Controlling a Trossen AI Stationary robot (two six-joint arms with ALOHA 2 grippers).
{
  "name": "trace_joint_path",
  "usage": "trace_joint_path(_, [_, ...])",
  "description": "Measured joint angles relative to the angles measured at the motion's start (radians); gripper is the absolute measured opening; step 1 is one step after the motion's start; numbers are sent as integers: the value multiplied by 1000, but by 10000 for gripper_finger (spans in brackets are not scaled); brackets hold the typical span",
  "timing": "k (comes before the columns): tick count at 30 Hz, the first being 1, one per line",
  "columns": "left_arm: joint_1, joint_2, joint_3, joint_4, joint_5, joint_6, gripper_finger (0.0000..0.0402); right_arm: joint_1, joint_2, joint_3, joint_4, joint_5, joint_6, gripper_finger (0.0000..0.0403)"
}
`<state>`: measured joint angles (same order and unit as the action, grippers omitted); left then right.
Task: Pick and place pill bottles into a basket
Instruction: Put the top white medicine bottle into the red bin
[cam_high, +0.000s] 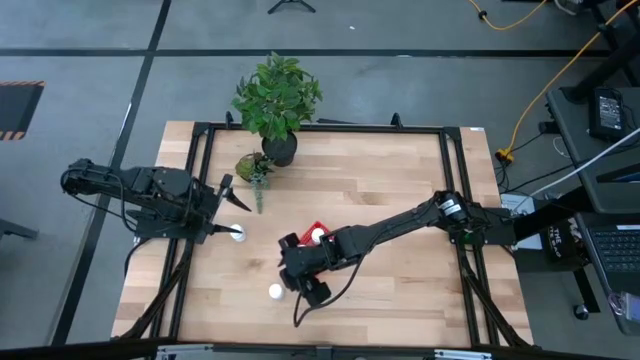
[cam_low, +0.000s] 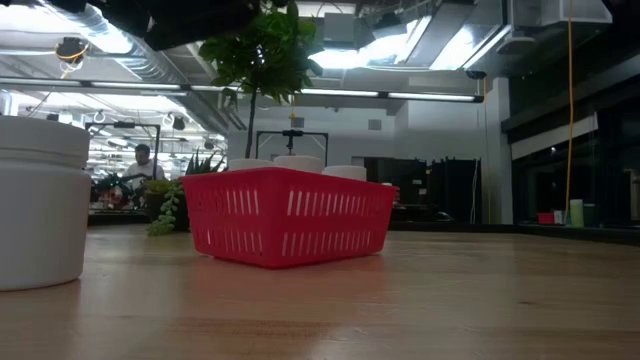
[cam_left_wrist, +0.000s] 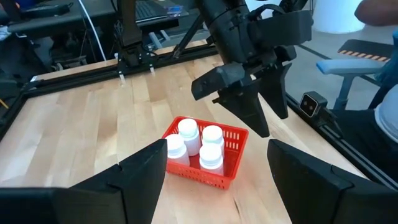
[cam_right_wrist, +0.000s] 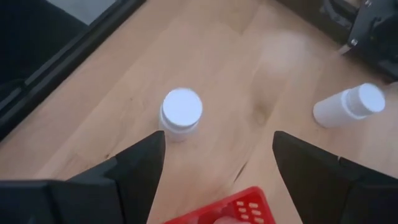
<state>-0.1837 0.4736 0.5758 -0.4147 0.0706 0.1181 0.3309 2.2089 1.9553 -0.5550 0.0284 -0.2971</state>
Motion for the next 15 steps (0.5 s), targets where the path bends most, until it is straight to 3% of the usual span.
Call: trace_joint_path(15, [0, 0, 0, 0, 1, 0, 271, -2, 29, -1, 59, 0, -2, 299])
